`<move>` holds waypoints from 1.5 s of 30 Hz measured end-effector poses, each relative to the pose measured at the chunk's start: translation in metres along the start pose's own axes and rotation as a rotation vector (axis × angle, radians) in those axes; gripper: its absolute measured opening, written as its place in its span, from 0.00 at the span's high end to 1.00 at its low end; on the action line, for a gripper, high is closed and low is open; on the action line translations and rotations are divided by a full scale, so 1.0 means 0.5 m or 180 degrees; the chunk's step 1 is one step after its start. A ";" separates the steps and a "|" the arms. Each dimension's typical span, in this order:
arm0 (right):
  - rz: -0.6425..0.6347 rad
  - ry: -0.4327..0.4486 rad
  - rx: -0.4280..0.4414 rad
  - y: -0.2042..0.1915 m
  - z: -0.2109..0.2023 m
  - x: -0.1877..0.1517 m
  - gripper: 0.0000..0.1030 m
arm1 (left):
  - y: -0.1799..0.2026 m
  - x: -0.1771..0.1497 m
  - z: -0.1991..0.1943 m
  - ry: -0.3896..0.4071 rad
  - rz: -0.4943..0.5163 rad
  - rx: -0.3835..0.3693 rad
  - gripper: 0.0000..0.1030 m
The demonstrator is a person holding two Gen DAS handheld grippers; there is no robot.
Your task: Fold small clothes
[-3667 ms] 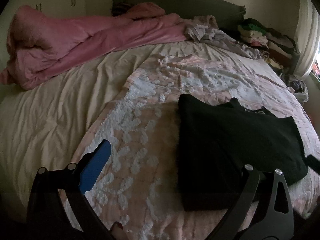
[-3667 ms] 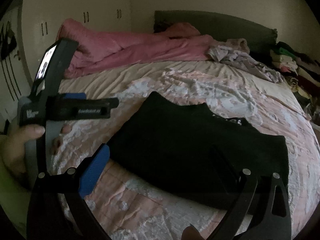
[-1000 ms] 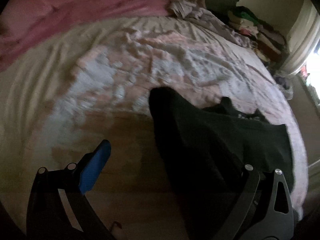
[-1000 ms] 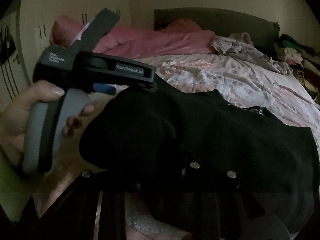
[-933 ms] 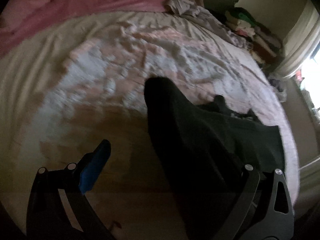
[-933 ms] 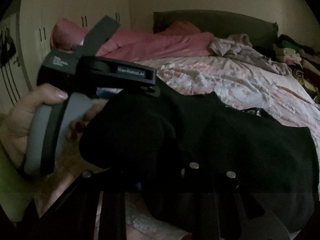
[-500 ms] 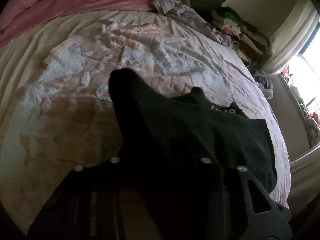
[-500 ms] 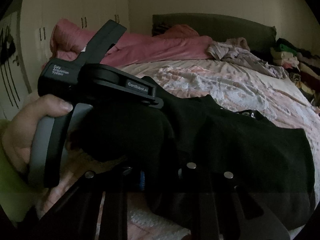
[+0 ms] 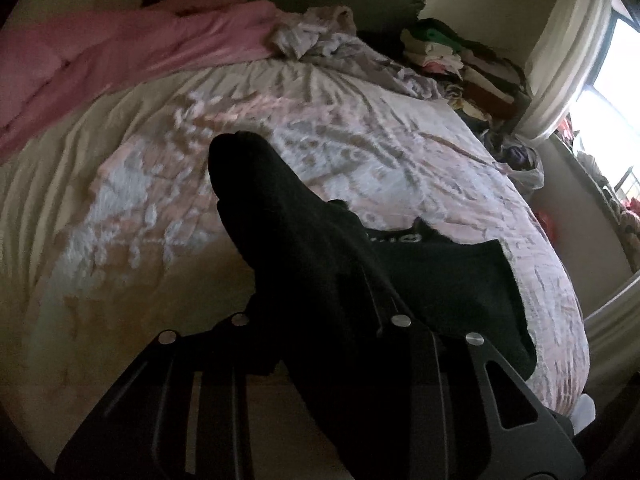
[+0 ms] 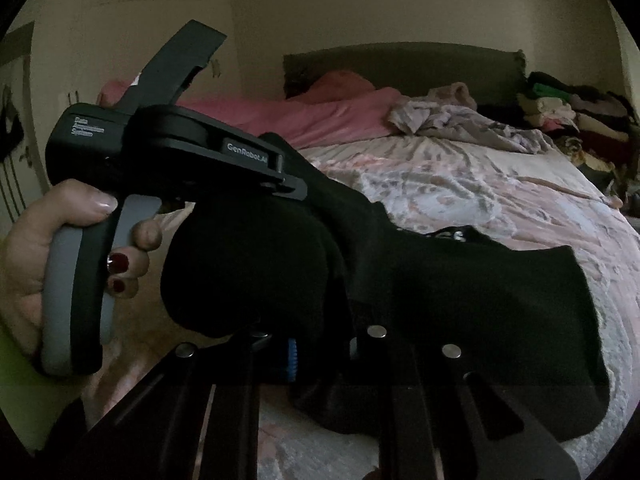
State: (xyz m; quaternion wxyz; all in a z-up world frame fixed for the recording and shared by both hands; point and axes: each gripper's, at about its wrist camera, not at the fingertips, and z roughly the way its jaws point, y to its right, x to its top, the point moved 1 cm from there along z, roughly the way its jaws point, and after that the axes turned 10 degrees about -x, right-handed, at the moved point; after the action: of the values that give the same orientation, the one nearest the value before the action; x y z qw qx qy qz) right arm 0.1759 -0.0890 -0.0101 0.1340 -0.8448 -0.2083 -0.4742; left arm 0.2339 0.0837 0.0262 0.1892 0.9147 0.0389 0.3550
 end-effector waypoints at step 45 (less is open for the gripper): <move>0.1496 -0.0574 -0.0324 0.323 -0.056 -0.121 0.92 | 0.380 -0.025 0.263 -0.0555 0.0720 -0.0084 0.44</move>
State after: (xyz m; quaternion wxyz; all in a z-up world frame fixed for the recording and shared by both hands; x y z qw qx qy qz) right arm 0.2042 -0.2564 -0.0523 0.1788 -0.9146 0.0068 -0.3627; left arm 0.2998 -0.1368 0.0002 0.1627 0.9381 -0.0857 0.2937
